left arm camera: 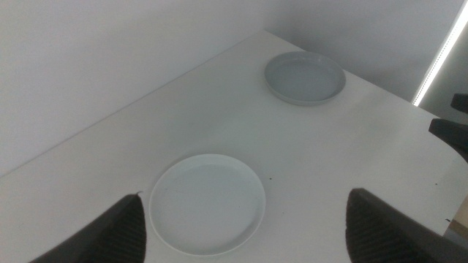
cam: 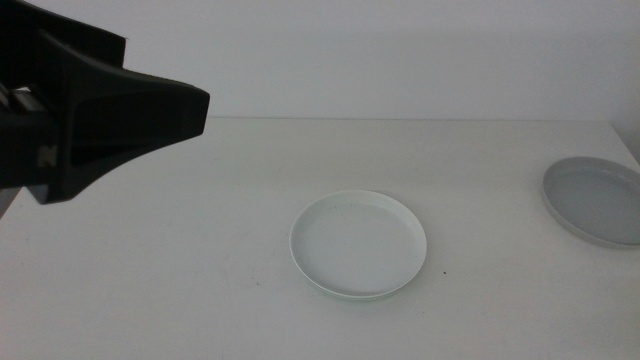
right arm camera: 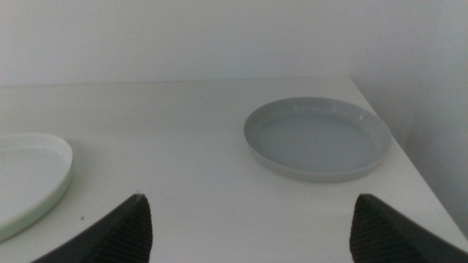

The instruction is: Stack the three bowls on top of each other.

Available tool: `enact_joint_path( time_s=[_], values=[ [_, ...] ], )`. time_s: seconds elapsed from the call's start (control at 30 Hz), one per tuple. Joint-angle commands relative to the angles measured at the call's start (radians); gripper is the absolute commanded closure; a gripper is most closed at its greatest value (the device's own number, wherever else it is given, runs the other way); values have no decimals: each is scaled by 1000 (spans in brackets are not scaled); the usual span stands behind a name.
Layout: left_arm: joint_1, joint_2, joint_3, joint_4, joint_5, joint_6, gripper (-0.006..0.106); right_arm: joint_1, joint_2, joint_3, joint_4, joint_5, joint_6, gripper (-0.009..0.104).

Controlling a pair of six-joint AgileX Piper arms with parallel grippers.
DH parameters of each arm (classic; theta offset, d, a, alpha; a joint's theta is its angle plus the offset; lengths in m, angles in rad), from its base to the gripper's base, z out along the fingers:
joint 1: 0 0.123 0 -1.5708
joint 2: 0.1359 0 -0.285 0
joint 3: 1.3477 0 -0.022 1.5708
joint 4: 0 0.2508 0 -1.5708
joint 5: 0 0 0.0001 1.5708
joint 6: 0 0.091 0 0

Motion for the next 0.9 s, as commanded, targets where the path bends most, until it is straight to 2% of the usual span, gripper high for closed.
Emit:
enact_joint_path(
  time_s=[0.0, 0.13, 0.37, 0.47, 0.57, 0.73, 0.87],
  values=[
    [0, -6, 3, -9, -14, 0, 7, -3, -5, 3, -13, -43, -4, 4],
    [0, -6, 3, -9, -14, 0, 7, -3, -5, 3, -13, -124, -4, 4],
    [0, -6, 3, -9, -14, 0, 7, -3, -5, 3, -13, -172, -4, 4],
    [0, -6, 3, -13, -14, 0, 7, -3, -5, 3, 19, -220, 17, 4],
    [0, -6, 3, -13, -14, 0, 7, -3, -5, 3, 21, -236, 38, 4],
    [0, -6, 3, -13, -14, 0, 7, -3, 121, -66, 23, -217, 100, 4],
    [0, -8, 3, -12, -14, 0, 7, -3, 326, -250, 23, -58, 127, 4]
  ],
)
